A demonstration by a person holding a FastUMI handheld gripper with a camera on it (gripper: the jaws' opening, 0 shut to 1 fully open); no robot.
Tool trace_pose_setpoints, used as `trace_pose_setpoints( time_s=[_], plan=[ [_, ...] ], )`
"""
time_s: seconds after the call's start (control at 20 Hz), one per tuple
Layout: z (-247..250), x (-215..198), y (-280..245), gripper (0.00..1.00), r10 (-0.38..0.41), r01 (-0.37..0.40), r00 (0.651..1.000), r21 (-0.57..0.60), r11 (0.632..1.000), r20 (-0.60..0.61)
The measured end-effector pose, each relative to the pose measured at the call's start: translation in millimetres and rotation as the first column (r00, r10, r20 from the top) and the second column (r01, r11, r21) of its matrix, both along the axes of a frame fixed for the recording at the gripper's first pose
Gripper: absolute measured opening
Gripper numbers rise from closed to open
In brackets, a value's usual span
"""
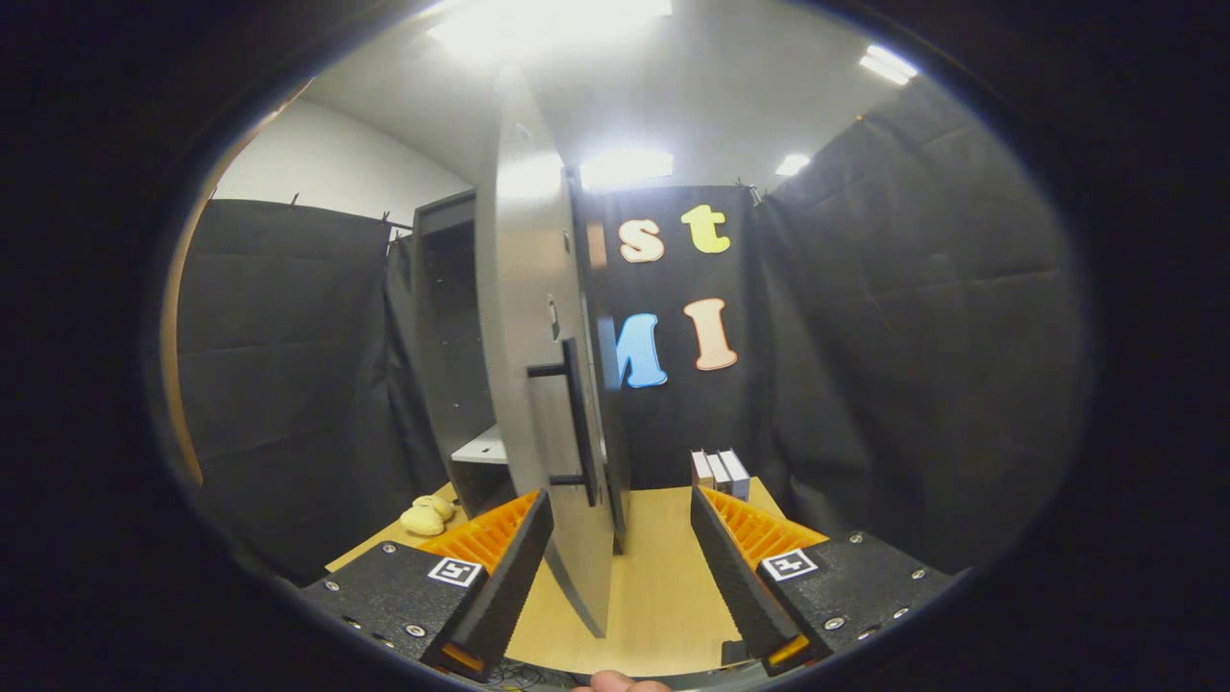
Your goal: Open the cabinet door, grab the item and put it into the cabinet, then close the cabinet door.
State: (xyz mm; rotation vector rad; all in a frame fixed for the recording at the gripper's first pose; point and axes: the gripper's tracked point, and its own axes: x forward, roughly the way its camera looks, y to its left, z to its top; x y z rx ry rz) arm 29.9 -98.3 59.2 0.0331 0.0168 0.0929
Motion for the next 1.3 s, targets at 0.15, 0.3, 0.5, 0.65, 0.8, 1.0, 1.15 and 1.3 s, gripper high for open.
trace_pose_setpoints(
  time_s=[0.15, 0.3, 0.5, 0.65, 0.8, 1.0, 1.15, 1.3],
  plan=[
    [9.9, 15.8, -7.0, 0.90, 0.006, -0.006, 1.000, 0.003, 1.000, 0.009],
    [22.1, 31.5, 5.2, 0.90, 0.044, -0.044, 0.998, 0.001, 0.999, 0.041],
    [25.6, 42.6, 12.2, 0.90, 0.062, -0.059, 0.996, -0.051, 0.997, 0.058],
    [27.7, 44.1, 9.8, 0.90, 0.056, -0.052, 0.997, -0.058, 0.997, 0.058],
    [26.8, 38.8, 0.6, 0.93, 0.047, -0.042, 0.996, -0.061, 0.997, 0.077],
    [27.5, 46.5, -18.2, 0.95, 0.001, 0.002, 0.997, -0.042, 0.999, 0.073],
    [14.4, 58.0, -10.0, 0.95, 0.013, -0.013, 1.000, 0.000, 1.000, 0.015],
    [17.5, 63.2, -12.6, 0.93, 0.004, -0.004, 1.000, 0.021, 1.000, 0.013]
  ],
)
